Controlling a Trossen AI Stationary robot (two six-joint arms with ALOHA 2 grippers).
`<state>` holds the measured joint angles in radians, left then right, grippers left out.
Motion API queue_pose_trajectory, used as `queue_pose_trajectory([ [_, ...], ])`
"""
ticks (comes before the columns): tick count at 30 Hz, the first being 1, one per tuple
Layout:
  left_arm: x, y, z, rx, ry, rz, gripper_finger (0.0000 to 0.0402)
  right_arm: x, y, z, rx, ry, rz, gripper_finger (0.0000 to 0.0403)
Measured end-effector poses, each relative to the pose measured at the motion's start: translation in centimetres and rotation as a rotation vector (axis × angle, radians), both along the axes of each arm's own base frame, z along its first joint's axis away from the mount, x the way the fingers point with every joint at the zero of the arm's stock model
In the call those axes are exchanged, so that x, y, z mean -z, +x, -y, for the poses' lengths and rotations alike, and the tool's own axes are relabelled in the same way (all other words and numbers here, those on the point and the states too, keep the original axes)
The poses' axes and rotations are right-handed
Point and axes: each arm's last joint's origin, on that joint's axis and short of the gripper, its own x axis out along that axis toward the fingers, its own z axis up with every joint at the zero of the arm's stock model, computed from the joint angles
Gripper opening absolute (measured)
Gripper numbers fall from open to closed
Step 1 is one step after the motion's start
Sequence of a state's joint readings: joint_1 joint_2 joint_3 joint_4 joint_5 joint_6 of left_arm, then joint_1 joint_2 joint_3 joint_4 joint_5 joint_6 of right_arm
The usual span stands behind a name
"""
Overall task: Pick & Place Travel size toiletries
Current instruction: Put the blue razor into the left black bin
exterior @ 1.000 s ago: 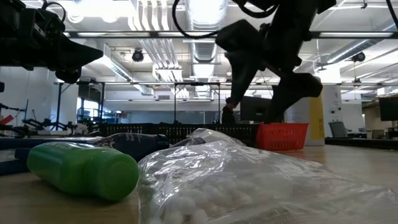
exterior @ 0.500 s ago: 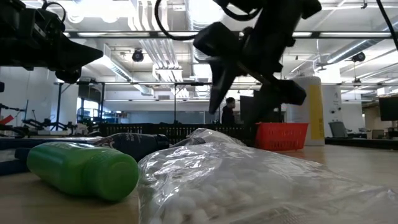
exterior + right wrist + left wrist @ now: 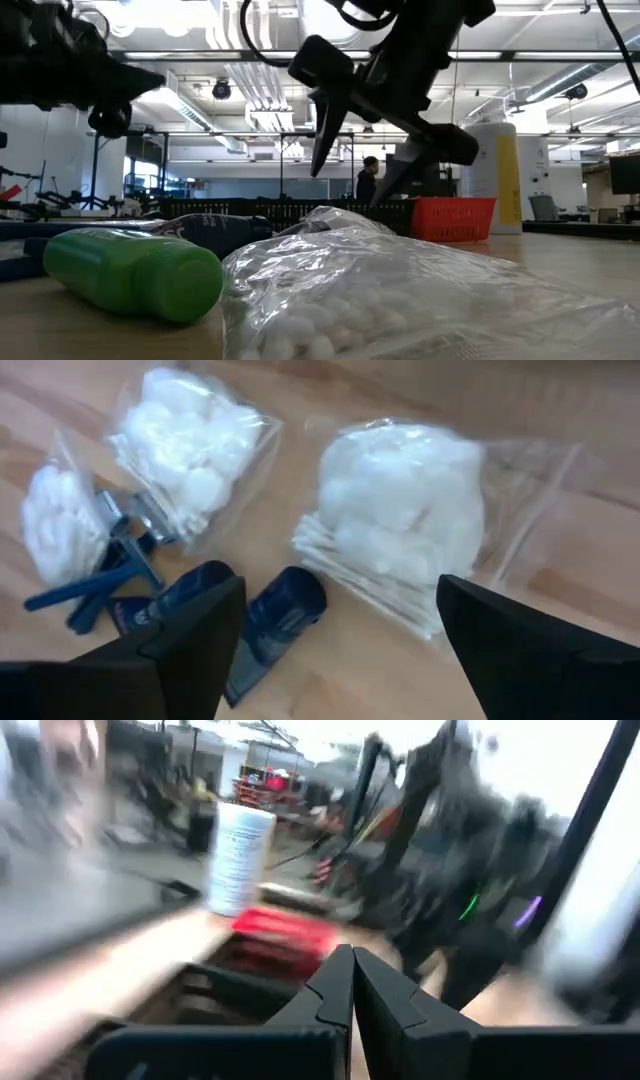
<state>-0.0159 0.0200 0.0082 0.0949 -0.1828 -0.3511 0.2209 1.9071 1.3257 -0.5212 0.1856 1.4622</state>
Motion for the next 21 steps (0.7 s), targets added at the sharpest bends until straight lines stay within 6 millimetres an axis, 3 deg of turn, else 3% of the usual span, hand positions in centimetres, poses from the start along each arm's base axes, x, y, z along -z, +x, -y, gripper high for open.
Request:
queue_pose_trajectory([
  [3, -0.5, 0.0, 0.2, 0.126, -0.524, 0.117, 0.0012, 0.3, 0.4, -0.8, 0.018, 0.025, 0.004, 0.0334],
  [5, -0.3, 0.0, 0.2, 0.138, -0.683, 0.121, 0.0012, 0.7, 0.7, -1.3, 0.026, 0.038, -0.004, 0.0338],
  [12, 0.4, 0.1, 0.3, 0.131, -0.714, 0.047, 0.0012, 0.8, 2.4, -1.8, 0.061, 0.064, 0.016, 0.0345],
  [21, 0.5, 0.2, 0.4, 0.188, -0.763, 0.020, 0.0012, -2.0, 2.4, -1.6, 0.111, 0.094, 0.043, 0.0326],
])
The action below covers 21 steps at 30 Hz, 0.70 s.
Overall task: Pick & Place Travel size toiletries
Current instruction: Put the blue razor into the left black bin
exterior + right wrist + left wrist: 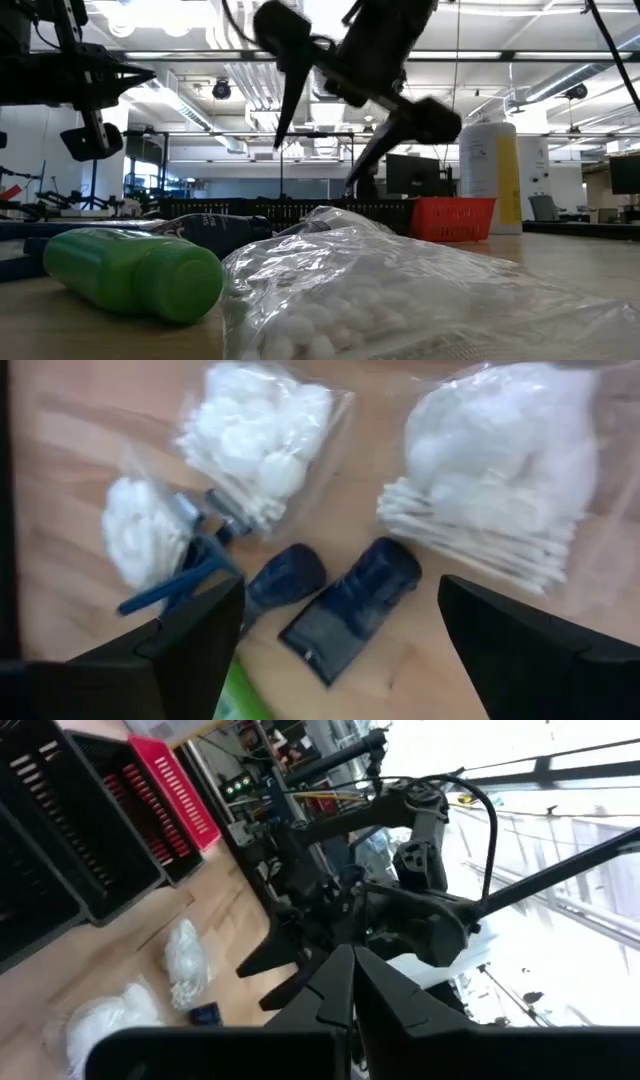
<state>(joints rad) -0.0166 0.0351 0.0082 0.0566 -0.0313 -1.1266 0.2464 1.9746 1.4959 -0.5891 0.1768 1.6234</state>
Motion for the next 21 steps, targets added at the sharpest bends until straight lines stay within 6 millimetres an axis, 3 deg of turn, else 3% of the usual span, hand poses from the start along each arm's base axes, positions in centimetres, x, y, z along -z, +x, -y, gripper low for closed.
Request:
queue_pose_trajectory([
  [6, -0.2, 0.1, -0.1, -0.050, 0.001, -0.091, 0.0027, -3.0, -2.4, -0.1, -0.045, -0.034, -0.037, 0.0330],
  [11, -2.8, 0.9, -0.3, -0.094, 0.087, -0.152, 0.0070, -4.2, -5.3, 0.9, -0.131, -0.112, -0.180, 0.0342],
  [15, -4.9, 2.8, 0.0, -0.068, 0.152, -0.278, 0.0088, -4.8, -7.1, 1.5, -0.254, -0.175, -0.243, 0.0350],
  [21, -6.5, 6.7, 1.9, -0.023, 0.267, -0.623, 0.0090, -5.1, -9.9, 1.9, -0.385, -0.235, -0.315, 0.0353],
])
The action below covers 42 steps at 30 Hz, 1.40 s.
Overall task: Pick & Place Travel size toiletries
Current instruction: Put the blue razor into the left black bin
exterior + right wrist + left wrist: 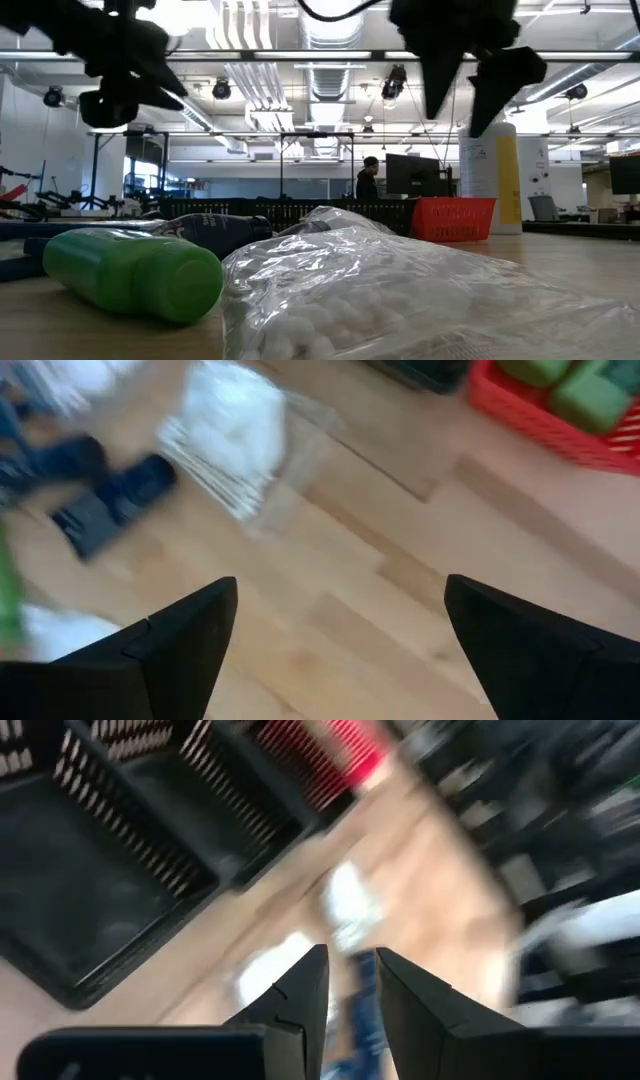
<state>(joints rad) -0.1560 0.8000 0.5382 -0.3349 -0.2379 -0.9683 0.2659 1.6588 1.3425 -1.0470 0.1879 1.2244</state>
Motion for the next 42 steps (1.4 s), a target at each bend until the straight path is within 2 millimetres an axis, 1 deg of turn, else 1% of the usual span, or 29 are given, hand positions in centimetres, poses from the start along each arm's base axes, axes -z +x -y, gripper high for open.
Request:
queue_pose_trajectory([
  [2, -0.6, 1.5, 1.6, 0.034, 0.051, -0.054, 0.0090, 0.0, -1.2, -0.1, -0.045, -0.020, -0.016, 0.0349],
  [4, -0.9, 2.9, 3.7, 0.088, 0.116, -0.104, 0.0090, 0.0, -2.6, -0.1, -0.077, -0.045, -0.022, 0.0344],
  [6, -1.8, 4.2, 6.1, 0.134, 0.169, -0.100, 0.0090, -0.1, -4.1, 0.0, -0.088, -0.066, -0.009, 0.0339],
  [9, -0.9, 5.4, 9.1, 0.171, 0.230, -0.221, 0.0090, -0.1, -6.2, 0.4, -0.065, -0.098, 0.023, 0.0333],
  [11, -0.4, 6.2, 10.8, 0.162, 0.216, -0.264, 0.0090, 0.0, -7.6, 0.7, -0.038, -0.107, 0.051, 0.0329],
  [14, 0.3, 7.5, 12.5, 0.161, 0.212, -0.293, 0.0090, 0.2, -9.2, 1.3, 0.002, -0.097, 0.094, 0.0324],
  [16, 1.3, 8.2, 13.5, 0.189, 0.241, -0.337, 0.0090, 0.4, -10.0, 1.6, 0.027, -0.100, 0.120, 0.0321],
  [19, 2.3, 9.2, 14.4, 0.229, 0.268, -0.377, 0.0090, 0.7, -10.8, 1.9, 0.039, -0.095, 0.139, 0.0317],
  [22, 3.5, 9.8, 14.9, 0.260, 0.280, -0.438, 0.0098, 0.8, -11.0, 2.0, 0.021, -0.099, 0.139, 0.0316],
  [24, 4.0, 10.0, 15.1, 0.263, 0.290, -0.469, 0.0115, 0.8, -11.0, 1.9, 0.016, -0.102, 0.135, 0.0319],
  [29, 4.2, 10.1, 15.1, 0.263, 0.302, -0.499, 0.0174, 1.3, -10.7, 1.9, 0.017, -0.131, 0.122, 0.0338],
  [32, 4.2, 10.1, 15.0, 0.256, 0.308, -0.503, 0.0195, 1.5, -10.7, 2.0, 0.020, -0.134, 0.119, 0.0349],
  [34, 4.3, 10.0, 14.8, 0.254, 0.332, -0.515, 0.0198, 1.8, -10.7, 2.0, 0.020, -0.134, 0.120, 0.0355],
  [36, 4.8, 10.0, 14.7, 0.266, 0.360, -0.550, 0.0195, 2.0, -10.7, 2.0, 0.021, -0.132, 0.127, 0.0359],
  [42, 6.2, 10.2, 15.0, 0.341, 0.372, -0.617, 0.0171, 2.9, -10.6, 2.0, 0.043, -0.119, 0.150, 0.0355],
])
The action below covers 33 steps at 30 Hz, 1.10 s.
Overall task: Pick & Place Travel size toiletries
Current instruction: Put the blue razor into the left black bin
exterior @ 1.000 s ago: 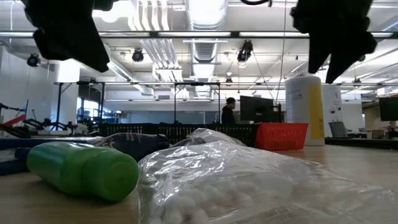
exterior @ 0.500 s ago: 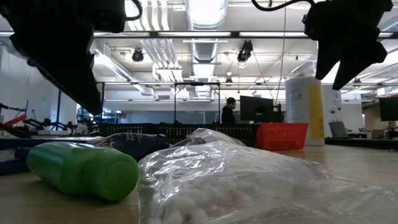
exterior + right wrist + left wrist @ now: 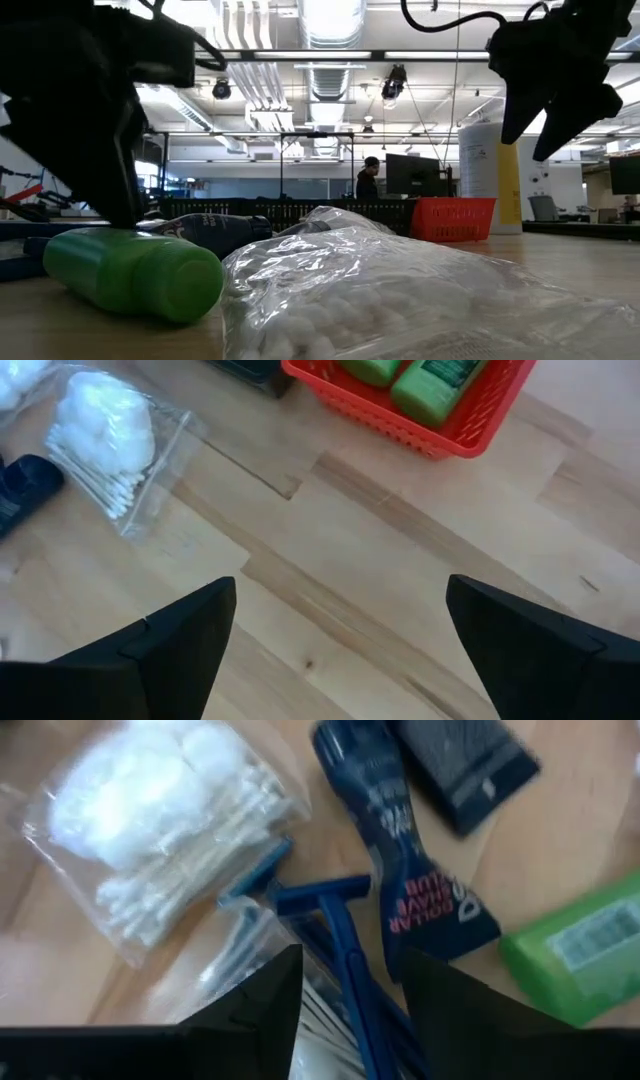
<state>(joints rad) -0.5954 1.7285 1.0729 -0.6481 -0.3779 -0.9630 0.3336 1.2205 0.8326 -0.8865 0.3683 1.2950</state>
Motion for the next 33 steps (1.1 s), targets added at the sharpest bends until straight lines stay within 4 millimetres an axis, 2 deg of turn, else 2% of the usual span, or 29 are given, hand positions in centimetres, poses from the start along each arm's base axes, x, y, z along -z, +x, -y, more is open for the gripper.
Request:
queue_pose_trajectory([
  [8, 0.5, 0.2, 0.0, -0.009, 0.018, -0.004, 0.0125, 0.3, 0.0, 0.0, 0.030, 0.013, 0.009, 0.0332],
  [14, 1.9, 0.8, 0.4, -0.005, 0.007, -0.007, 0.0099, 0.4, -0.1, 0.0, 0.034, 0.012, 0.006, 0.0320],
  [24, 1.0, 1.2, 0.4, -0.016, 0.009, 0.022, 0.0045, 0.5, -0.2, 0.1, 0.051, 0.017, 0.006, 0.0307],
  [33, 1.1, 1.2, 0.3, -0.007, -0.006, 0.004, 0.0047, 0.8, -0.3, 0.1, 0.054, 0.016, -0.003, 0.0319],
])
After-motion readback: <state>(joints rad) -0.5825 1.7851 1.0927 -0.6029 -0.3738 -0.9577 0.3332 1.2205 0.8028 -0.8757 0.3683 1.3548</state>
